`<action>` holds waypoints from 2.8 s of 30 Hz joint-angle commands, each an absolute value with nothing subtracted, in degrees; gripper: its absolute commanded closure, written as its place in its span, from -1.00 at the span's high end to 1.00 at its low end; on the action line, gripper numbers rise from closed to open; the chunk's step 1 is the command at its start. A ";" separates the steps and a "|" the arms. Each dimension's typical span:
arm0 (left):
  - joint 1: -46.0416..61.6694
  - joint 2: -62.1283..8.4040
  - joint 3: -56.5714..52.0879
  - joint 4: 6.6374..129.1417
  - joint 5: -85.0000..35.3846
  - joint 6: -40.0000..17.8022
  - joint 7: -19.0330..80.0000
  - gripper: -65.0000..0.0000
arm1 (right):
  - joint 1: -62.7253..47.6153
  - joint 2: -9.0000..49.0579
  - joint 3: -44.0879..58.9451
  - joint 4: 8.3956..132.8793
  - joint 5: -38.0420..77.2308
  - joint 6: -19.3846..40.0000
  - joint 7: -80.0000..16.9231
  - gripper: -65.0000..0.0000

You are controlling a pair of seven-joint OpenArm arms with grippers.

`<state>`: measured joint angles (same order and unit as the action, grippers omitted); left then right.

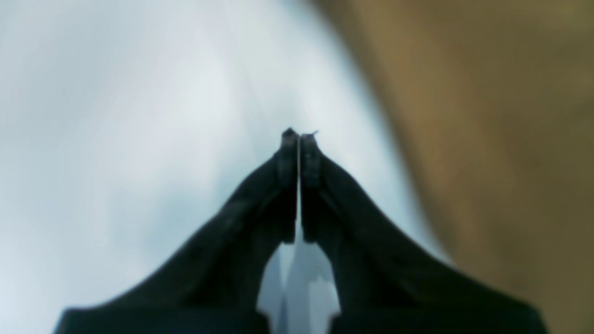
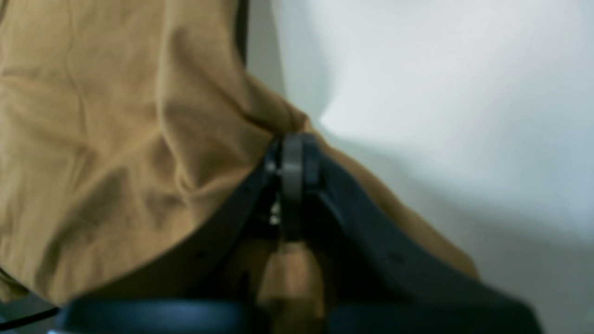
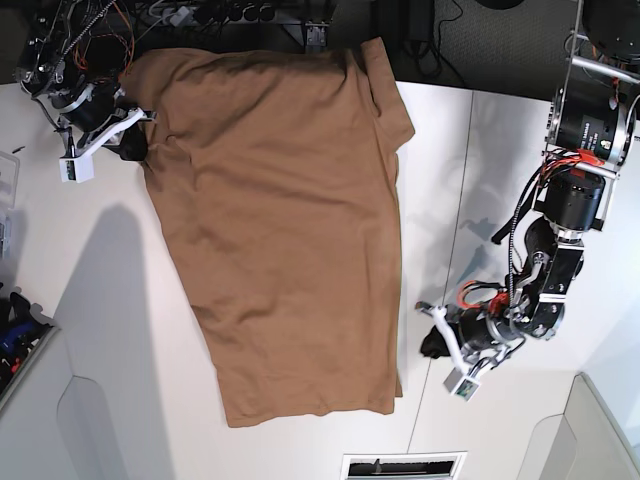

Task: Layout the t-shirt on the table in an organized manner, then fold the t-shirt properly
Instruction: 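Release with the left gripper and regrasp the shirt side edge, then pull the shirt with both grippers to straighten it diagonally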

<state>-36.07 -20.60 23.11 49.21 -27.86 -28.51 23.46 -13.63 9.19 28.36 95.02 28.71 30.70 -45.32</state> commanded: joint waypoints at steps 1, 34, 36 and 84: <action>-38.28 -20.58 22.90 51.18 -28.56 -27.86 22.09 -0.73 | -13.54 9.78 28.49 95.68 29.21 30.85 -45.47 -1.00; -29.65 -27.73 22.90 36.49 -25.80 -23.18 24.64 -1.00 | -8.93 12.27 28.47 93.14 25.96 30.63 -44.66 -1.00; -28.93 -28.53 22.90 36.49 -28.69 -24.53 27.07 -1.00 | -7.55 13.30 28.47 91.39 25.96 30.65 -44.56 -1.00; -28.62 -32.73 22.79 63.77 -55.27 -40.00 42.68 -0.56 | 17.47 20.27 24.51 63.86 29.85 32.75 -42.17 -1.00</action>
